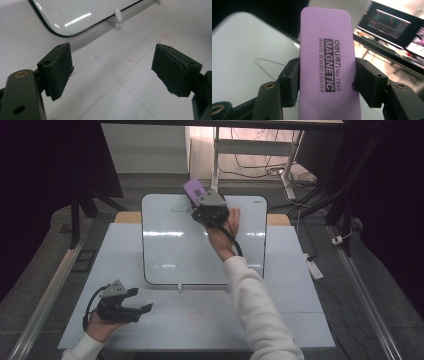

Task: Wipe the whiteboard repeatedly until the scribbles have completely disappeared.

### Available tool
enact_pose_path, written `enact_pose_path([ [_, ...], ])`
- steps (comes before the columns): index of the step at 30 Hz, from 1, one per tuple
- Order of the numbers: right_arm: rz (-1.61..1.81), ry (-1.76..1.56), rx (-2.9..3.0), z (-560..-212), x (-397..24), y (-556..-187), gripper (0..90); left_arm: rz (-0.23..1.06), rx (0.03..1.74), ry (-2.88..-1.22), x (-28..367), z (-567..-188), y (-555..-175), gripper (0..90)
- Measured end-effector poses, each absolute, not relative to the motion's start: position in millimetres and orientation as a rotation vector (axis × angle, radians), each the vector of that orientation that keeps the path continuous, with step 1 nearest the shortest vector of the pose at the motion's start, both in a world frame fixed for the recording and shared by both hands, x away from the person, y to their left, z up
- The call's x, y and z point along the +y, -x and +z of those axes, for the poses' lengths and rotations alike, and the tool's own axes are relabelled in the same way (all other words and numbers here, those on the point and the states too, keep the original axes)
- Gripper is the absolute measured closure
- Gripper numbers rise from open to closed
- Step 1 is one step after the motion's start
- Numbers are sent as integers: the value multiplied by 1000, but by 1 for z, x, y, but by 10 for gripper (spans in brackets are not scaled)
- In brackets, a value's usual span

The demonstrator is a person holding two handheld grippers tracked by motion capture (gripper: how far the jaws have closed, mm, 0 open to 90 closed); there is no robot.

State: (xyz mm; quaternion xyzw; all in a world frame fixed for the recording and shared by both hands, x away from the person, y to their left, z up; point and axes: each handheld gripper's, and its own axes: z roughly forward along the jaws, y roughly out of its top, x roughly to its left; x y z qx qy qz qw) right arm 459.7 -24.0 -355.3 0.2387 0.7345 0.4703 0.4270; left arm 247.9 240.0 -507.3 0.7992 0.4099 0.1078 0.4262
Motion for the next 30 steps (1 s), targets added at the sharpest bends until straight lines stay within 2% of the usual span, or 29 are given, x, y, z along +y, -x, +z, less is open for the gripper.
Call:
enact_pose_path([
  [6,1211,-485,1916,-359,23,-456,398,268,1022,-1995,241,-507,-247,178],
  [10,1217,-440,1954,-363,40,-452,398,269,1023,-1995,241,-507,-247,177],
  [14,1225,-463,1949,-360,32,-454,398,270,1031,-1993,242,-507,-247,177],
  [23,1182,-605,1839,-354,-17,-458,398,276,1031,-1997,240,-507,-246,177],
  [30,1189,-477,1923,-378,7,-441,398,273,1032,-1998,239,-507,-246,177],
])
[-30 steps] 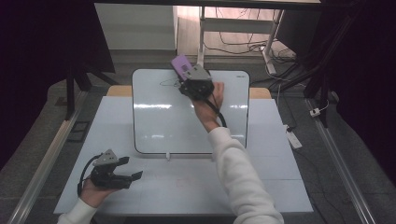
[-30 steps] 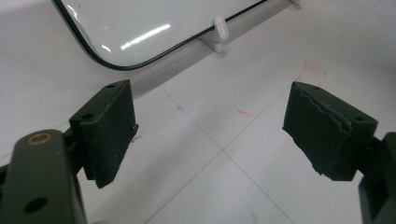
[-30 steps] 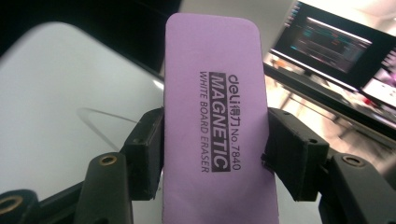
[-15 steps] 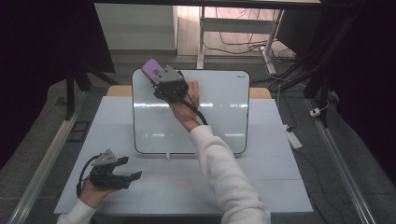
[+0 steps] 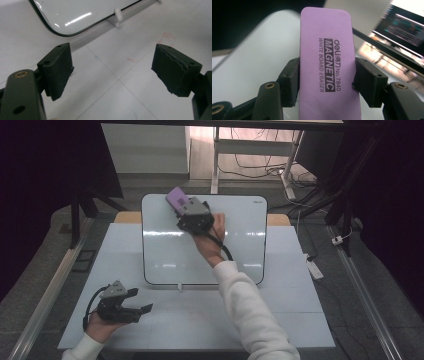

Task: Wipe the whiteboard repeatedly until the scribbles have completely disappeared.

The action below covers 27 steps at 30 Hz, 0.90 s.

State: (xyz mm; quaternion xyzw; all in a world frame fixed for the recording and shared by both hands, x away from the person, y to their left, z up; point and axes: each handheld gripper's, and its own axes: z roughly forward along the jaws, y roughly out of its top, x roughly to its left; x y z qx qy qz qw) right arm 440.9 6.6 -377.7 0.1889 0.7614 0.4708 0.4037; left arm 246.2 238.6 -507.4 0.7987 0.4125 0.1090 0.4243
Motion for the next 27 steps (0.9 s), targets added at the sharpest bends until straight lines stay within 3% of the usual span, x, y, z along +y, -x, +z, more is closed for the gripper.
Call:
enact_pose_path([
  [3,1200,-454,1933,-385,11,-435,398,273,1031,-1998,240,-508,-246,178],
  [12,1217,-680,1783,-360,-31,-457,398,277,1028,-1994,241,-507,-245,178],
  [22,1246,-440,1928,-382,42,-442,397,275,1033,-1988,243,-507,-245,178],
  [27,1230,-423,1962,-383,40,-439,398,281,1033,-1988,244,-506,-244,178],
])
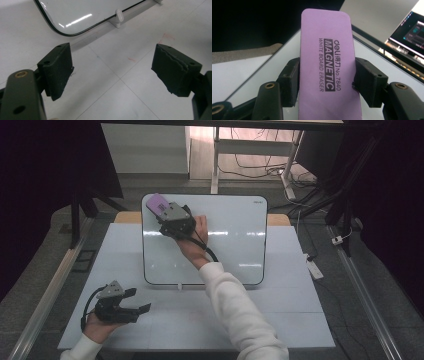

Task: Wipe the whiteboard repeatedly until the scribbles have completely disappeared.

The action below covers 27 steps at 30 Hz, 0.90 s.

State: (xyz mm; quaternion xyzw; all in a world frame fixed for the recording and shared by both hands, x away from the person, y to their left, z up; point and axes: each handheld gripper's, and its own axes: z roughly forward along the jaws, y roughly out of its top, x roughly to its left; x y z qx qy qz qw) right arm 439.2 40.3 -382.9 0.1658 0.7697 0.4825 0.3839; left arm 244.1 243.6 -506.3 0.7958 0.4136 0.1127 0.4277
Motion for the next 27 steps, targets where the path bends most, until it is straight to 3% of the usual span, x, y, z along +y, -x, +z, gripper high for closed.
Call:
enact_pose_path([
  [8,1194,-610,1836,-365,-18,-452,399,279,1031,-1988,242,-506,-243,178],
  [20,1172,-370,1986,-393,59,-431,399,279,1035,-1987,243,-506,-244,178],
  [27,1201,-514,1893,-372,24,-446,399,281,1033,-1989,243,-506,-243,178],
])
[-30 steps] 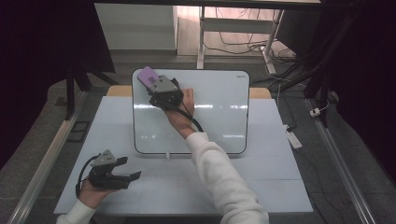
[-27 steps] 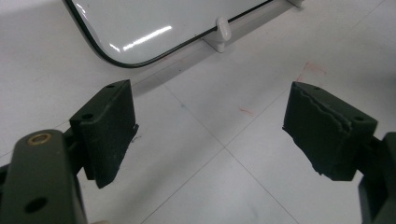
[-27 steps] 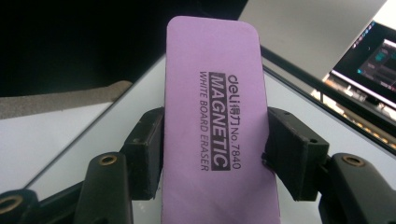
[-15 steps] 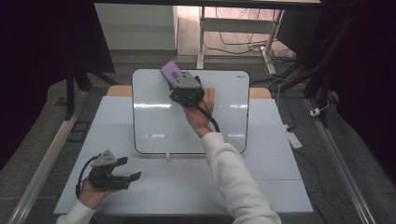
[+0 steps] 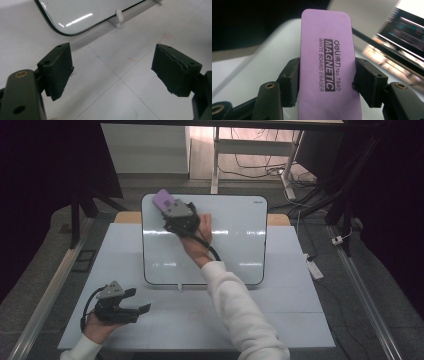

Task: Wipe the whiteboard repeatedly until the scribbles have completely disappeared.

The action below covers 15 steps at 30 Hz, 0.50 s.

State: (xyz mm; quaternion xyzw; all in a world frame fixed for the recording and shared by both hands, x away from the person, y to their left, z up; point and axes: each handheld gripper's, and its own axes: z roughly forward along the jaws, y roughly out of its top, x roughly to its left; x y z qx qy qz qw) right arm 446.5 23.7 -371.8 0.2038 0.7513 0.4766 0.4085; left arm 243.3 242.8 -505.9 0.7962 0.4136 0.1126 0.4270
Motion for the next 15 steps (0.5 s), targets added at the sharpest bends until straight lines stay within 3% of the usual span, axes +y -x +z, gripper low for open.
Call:
enact_pose_path([
  [7,1197,-603,1852,-362,-12,-455,399,282,1030,-1994,241,-506,-244,178],
  [15,1164,-438,1951,-380,34,-442,399,283,1033,-1989,242,-506,-244,178],
])
